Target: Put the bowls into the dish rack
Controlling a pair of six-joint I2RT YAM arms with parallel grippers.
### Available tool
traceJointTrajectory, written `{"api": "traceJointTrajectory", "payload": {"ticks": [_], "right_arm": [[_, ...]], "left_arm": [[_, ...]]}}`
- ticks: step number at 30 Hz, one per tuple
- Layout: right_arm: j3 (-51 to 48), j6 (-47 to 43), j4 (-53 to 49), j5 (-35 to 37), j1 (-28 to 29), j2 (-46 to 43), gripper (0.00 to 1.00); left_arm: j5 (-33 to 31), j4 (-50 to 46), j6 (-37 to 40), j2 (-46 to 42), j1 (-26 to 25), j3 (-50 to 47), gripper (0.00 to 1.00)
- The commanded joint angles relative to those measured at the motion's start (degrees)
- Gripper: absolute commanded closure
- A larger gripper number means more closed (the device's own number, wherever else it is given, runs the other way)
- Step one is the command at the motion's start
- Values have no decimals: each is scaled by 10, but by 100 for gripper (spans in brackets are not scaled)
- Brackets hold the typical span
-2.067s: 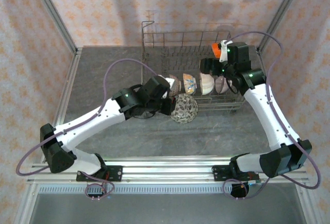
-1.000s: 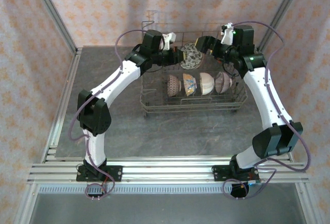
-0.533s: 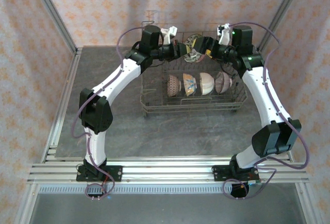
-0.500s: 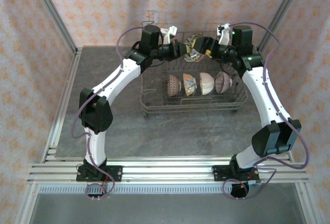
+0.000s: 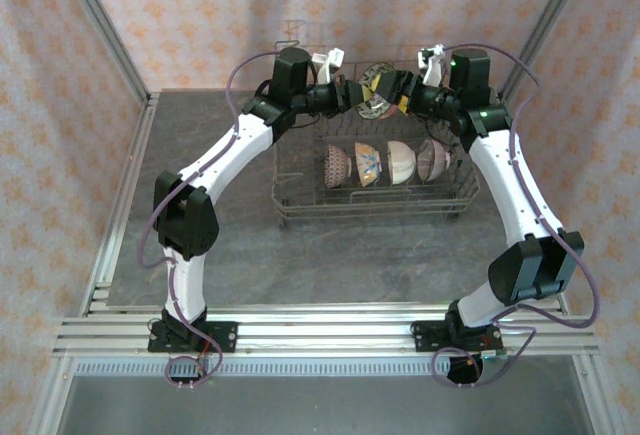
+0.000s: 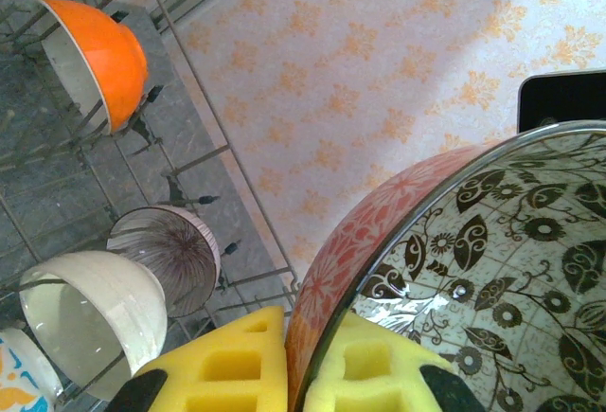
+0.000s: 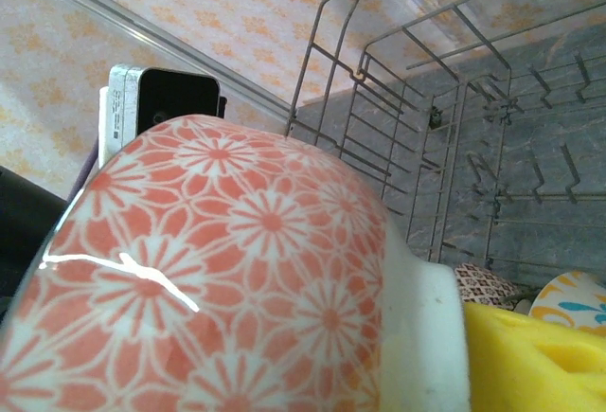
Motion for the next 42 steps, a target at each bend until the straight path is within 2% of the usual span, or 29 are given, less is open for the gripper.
{"api": "traceJointTrajectory", "payload": {"ticks": [1,10,12,15,18,26,37,42], "right_arm": [[19,8,5,-12,-1,7,24],[18,6,7,-16,-1,-2,35],[19,7,10,-21,-2,-2,35],[21,7,8,-29,-1,-3,25],[21,6,4,-29,-1,-5,23],[20,9,5,-33,-1,-9,24],[6,58,67,-43,-1,-6,34],[9,69,80,-55,-1,-1,29]], "left_arm": [[17,43,7,-5,5,1,100],[13,45,4,1,8,0,100],[12,45,4,2,8,0,100],[9,47,3,2,9,-2,100],[9,48,1,3,10,-2,100],[12,72,-15,6,12,-11,100],[15,121,-48,7,10,-41,100],[12,127,-52,10,10,-45,100]]}}
